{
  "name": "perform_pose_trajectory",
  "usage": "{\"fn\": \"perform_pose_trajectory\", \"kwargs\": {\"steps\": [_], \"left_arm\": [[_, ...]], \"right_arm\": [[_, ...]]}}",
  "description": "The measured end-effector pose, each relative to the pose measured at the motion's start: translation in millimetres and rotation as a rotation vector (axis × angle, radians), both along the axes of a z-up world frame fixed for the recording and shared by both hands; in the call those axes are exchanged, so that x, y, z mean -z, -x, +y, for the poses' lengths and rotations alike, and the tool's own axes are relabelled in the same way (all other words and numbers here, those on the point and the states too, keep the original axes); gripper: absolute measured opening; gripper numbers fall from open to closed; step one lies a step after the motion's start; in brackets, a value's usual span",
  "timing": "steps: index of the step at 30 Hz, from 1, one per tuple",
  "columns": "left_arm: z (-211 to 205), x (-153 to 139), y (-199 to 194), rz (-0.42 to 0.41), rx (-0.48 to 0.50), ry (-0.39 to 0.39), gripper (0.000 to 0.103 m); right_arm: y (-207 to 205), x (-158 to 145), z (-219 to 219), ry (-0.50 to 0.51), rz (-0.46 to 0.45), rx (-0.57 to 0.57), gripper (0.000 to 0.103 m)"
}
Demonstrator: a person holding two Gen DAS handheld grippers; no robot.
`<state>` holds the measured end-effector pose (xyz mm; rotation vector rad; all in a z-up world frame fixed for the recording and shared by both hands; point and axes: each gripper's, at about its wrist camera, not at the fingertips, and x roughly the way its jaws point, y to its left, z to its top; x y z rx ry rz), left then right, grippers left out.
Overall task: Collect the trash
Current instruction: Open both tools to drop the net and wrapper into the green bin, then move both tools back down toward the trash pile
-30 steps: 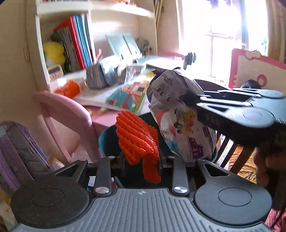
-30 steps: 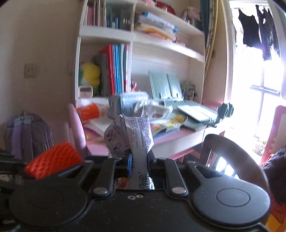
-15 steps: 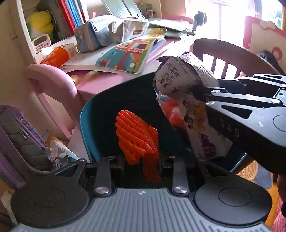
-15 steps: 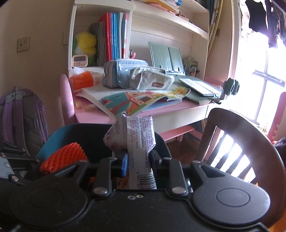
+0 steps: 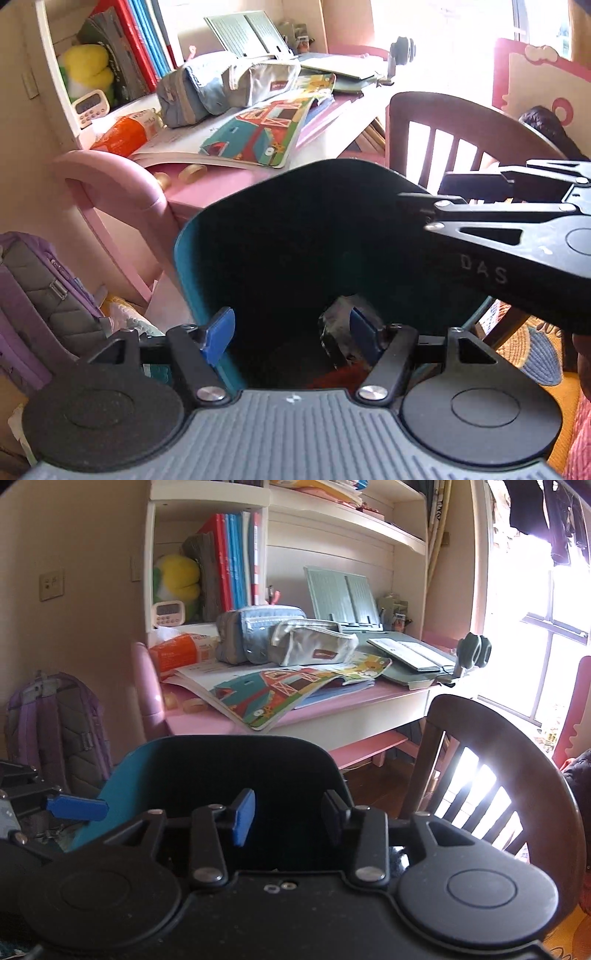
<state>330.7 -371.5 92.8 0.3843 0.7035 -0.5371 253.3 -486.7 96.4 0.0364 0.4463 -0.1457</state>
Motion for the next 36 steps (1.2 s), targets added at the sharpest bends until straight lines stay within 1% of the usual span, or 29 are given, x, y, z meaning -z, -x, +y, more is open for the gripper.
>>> {"fn": "perform_pose_trajectory", "kwargs": {"steps": [2,3,5,6,7,9,12,16,20,25,29,30,31,33,36], "left_arm": [[7.8,-5.5,5.7,0.002,-0.001,0.015,0.069],[12.6,-8.8,8.9,0.001,-0.005,0.023,0.069],[22.9,-16.0,16.6,-0.006,-0.009,0.039,0.069],[27.2,-18.8,20.6,-0.012,-0.009,0.043,0.071],[32.5,-22.3,25.3,-0.021,-0.011,0.049,0.076],[44.5,-29.8,34.9,-0.041,-0.025,0.066,0.081],[61.7,-38.6,46.9,-0.051,-0.030,0.087,0.081],[89.5,-46.6,66.8,-0.080,-0.045,0.097,0.082],[121.3,-49.3,82.3,-0.085,-0.066,0.114,0.083],[166.3,-43.7,97.1,-0.075,-0.120,0.123,0.083],[208.9,-34.1,107.3,-0.057,-0.156,0.175,0.083],[219.9,-30.8,109.3,-0.053,-0.169,0.189,0.087],[230.7,-27.2,111.2,-0.049,-0.183,0.203,0.094],[252.7,-19.4,114.4,-0.047,-0.205,0.240,0.101],[287.0,-5.4,118.3,-0.043,-0.241,0.288,0.101]], "right_arm": [[9.1,-4.9,6.9,0.015,-0.007,-0.021,0.042],[13.6,-7.2,10.2,0.019,-0.010,-0.033,0.045],[24.2,-12.1,17.4,0.025,-0.022,-0.057,0.049],[29.1,-14.0,20.9,0.027,-0.026,-0.065,0.049],[33.7,-16.2,24.5,0.026,-0.030,-0.076,0.050],[42.2,-20.1,32.2,0.024,-0.037,-0.096,0.051],[55.8,-25.6,45.5,0.021,-0.051,-0.124,0.052],[73.9,-32.3,65.9,0.023,-0.066,-0.169,0.053],[86.4,-34.3,85.1,0.021,-0.075,-0.216,0.057],[94.8,-26.2,111.8,0.001,-0.054,-0.277,0.058],[96.1,-15.1,137.4,-0.010,-0.032,-0.336,0.059],[95.8,-11.1,145.3,-0.015,-0.026,-0.352,0.059],[94.7,-6.4,154.1,-0.020,-0.015,-0.369,0.059],[91.8,3.5,171.1,-0.029,0.007,-0.400,0.059],[86.0,23.0,201.2,-0.039,0.046,-0.450,0.060]]}}
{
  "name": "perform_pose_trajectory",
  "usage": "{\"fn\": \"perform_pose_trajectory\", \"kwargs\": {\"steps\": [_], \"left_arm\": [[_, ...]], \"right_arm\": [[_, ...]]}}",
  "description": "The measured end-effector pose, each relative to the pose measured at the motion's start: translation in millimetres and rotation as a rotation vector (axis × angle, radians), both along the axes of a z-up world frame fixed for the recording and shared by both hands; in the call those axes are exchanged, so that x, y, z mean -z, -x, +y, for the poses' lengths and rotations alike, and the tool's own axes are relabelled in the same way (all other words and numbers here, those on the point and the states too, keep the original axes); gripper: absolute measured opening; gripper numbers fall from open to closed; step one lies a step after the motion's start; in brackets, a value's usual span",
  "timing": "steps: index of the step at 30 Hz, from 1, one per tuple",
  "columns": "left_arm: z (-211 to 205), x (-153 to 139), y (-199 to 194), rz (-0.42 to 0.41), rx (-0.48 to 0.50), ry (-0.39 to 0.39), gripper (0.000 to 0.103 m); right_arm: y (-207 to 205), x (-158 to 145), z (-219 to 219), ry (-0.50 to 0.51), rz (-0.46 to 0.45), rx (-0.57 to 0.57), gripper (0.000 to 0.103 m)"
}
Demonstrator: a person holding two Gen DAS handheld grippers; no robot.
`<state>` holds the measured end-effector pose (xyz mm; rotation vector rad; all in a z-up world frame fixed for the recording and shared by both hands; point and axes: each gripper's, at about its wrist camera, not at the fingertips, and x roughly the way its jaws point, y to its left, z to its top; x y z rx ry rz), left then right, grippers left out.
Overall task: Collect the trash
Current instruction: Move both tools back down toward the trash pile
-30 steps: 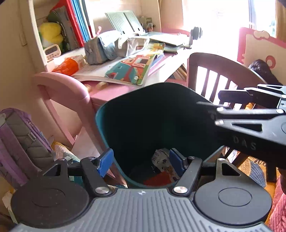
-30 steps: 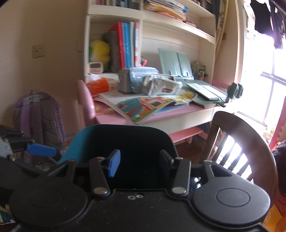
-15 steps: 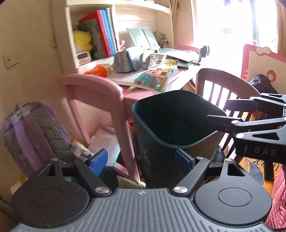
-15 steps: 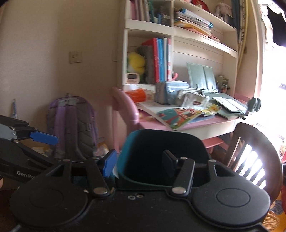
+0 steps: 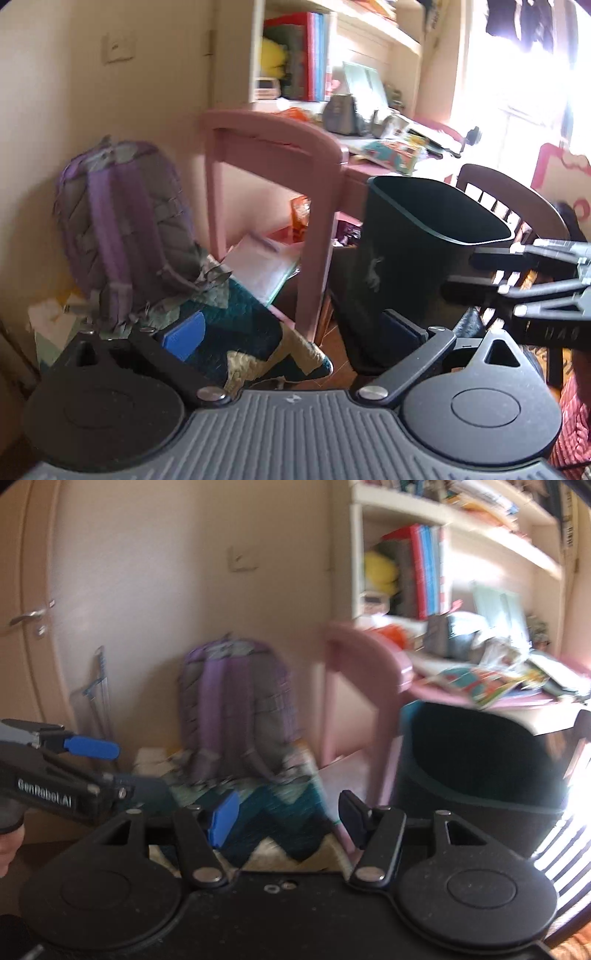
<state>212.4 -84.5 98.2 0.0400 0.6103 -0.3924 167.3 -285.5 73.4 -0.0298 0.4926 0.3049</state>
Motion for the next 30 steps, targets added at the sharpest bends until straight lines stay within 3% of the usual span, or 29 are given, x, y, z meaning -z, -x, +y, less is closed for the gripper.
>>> {"fn": "perform_pose_trajectory", "kwargs": {"steps": [5,15,20,24,30], "left_arm": [[58.6,34.9,0.4,0.016,-0.066,0.023,0.102],[181.2,144.1,-0.3,0.096,-0.173,-0.060,0.102],[234.9,212.2,-4.9,0.192,-0.242,-0.113,0.102],[279.2,267.5,-12.5,0.289,-0.306,-0.073,0.102],[314.7,356.8,-14.3,0.447,-0.319,-0.119,0.102]], "right_arm": [[-16.3,47.8,56.7,-0.006,0.075,-0.088,0.060],[-52.6,173.2,163.2,0.068,0.285,-0.215,0.060],[-61.6,238.7,204.8,0.155,0.354,-0.295,0.060],[-65.5,289.7,231.7,0.225,0.431,-0.358,0.060],[-68.7,367.5,264.3,0.307,0.564,-0.443,0.060]]}}
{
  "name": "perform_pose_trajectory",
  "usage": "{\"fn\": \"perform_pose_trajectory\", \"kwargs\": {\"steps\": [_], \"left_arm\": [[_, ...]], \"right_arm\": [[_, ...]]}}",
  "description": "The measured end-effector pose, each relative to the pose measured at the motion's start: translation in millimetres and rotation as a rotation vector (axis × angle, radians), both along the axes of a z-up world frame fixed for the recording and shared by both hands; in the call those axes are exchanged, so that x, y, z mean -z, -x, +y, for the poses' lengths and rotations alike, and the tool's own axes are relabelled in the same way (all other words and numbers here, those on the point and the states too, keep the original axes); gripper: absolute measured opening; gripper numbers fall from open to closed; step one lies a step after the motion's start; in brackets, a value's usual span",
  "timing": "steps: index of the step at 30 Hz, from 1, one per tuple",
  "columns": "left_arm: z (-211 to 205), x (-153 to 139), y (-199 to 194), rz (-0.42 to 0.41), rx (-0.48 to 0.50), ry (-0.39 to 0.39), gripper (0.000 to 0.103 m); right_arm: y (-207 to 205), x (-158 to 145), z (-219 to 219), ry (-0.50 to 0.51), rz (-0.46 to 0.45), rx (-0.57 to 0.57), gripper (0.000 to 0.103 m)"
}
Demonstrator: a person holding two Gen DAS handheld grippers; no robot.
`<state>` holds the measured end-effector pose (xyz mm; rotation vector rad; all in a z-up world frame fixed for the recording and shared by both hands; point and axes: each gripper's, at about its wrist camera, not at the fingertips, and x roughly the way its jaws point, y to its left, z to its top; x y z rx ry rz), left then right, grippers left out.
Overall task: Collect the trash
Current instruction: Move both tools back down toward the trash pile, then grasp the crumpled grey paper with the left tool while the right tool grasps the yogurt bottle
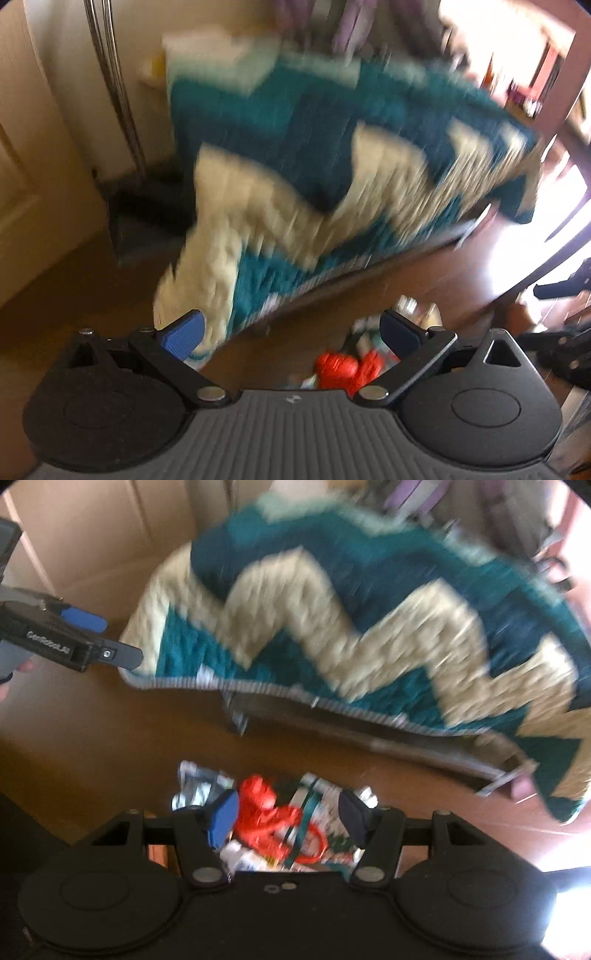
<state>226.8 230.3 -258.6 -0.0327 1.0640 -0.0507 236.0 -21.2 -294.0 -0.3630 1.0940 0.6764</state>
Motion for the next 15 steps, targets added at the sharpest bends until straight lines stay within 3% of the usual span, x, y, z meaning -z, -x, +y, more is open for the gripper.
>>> {"fn": "perform_pose_trajectory", "kwargs": {"steps": [6,10,15], "left_arm": [[11.7,94.5,1.4,0.197,0.031,0.031,0.102],[23.3,161.6,-0.3,0.365,-0.039,0.185,0.102],[22.1,229.3,1.8,0.519,-0.105,0.263,0.102]], "right_arm": [[0.8,76.7,15.7,0.101,0.123,-0.065,0.059],[5.0,122.4,13.2,0.176,0.189,-0.106,0.059],[6.1,162.2,20.8,0.233,0.239,-0.190,0.059]]}}
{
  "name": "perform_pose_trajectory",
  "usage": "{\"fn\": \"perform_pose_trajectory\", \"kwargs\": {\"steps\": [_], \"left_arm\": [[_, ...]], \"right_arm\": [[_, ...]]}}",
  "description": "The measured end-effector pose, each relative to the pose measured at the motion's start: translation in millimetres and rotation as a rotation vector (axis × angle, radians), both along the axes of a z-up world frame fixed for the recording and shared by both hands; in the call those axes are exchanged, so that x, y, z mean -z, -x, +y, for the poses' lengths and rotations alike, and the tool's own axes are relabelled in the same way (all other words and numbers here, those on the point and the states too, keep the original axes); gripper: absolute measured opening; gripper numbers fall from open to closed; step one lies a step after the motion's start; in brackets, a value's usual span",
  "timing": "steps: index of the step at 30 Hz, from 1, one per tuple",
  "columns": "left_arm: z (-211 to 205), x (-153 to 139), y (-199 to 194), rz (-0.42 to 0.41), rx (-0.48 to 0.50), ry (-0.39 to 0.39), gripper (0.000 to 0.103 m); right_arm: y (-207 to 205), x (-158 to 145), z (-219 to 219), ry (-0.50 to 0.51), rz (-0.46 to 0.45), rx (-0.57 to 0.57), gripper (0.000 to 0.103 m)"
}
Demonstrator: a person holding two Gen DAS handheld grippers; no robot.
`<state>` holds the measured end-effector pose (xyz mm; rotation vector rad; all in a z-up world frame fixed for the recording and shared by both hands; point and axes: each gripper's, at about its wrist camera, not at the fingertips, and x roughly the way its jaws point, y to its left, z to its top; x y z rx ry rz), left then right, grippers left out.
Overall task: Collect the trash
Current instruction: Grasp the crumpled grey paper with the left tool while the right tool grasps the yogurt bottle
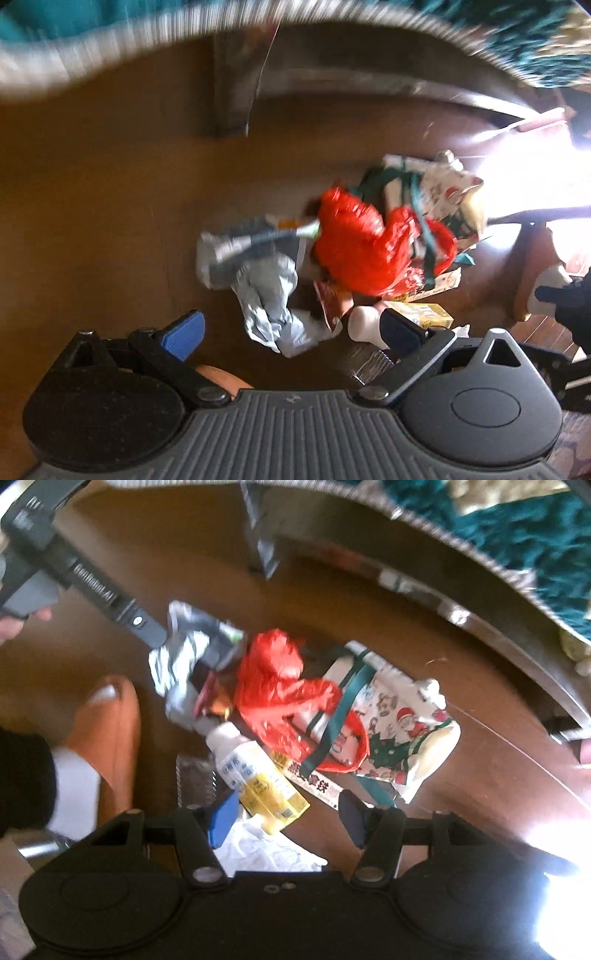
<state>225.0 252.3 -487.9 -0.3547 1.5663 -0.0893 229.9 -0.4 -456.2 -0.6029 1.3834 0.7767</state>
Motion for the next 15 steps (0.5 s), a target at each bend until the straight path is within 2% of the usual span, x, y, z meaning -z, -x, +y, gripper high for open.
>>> {"fn": "perform_pose_trajectory", "kwargs": {"steps": [9,15], "left_arm": [[-0.5,85.0,10.3,0.171,-0.141,0.057,0.102],[1.7,111.8,12.6,0.203,-0.219,0.077,0.101]], "right_arm": [[7.3,70.3,40.3,0.065,0.058,-0.219,0.059],[14.6,108.0,58.4,0.084,0.110,-0.283,0.059]]}}
